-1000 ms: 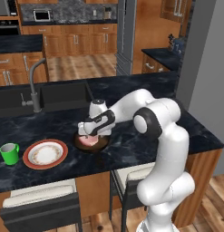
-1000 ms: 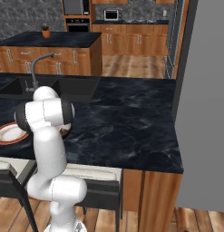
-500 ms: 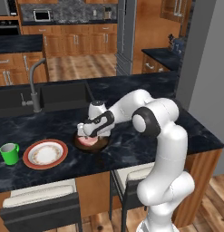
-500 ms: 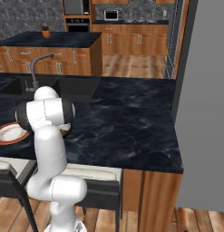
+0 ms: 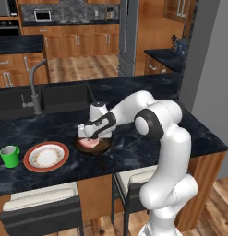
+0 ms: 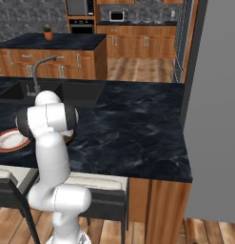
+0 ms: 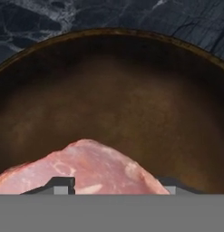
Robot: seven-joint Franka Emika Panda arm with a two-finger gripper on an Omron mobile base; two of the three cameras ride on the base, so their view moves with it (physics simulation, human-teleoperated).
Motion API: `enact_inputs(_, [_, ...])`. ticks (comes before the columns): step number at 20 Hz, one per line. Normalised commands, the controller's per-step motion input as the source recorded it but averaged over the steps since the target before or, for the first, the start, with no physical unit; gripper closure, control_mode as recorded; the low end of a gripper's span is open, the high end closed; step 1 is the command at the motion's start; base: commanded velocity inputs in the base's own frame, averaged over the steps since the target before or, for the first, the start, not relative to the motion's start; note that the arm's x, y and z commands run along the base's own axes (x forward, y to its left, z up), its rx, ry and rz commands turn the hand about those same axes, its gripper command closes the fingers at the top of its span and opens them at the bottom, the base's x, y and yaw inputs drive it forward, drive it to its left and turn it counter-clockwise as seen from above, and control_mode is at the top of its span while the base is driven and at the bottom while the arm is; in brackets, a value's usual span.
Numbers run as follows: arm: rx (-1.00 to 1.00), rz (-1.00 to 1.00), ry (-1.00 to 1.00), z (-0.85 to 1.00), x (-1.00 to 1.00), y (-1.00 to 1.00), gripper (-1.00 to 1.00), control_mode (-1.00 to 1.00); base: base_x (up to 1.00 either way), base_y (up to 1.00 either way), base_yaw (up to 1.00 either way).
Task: Pick up the pan with the steak in it and place it on the dining table. Then place the steak on the plate.
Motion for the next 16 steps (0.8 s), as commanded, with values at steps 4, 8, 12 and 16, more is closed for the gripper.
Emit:
enact_inputs(4, [0.0,-0.01,-0.01,0.03,0.0,0.0,1.0,-1.0,0.0,0.0,0.0])
enact_inputs(8, [0.06,0.0,-0.03,0.28,0.0,-0.03,1.0,-1.0,0.0,0.0,0.0])
enact_inputs(12, [0.09,0.0,-0.06,0.46,0.0,-0.04,1.0,-1.0,0.0,0.0,0.0])
enact_inputs(16, [0.13,0.0,-0.09,0.56,-0.13,-0.12,1.0,-1.0,0.0,0.0,0.0])
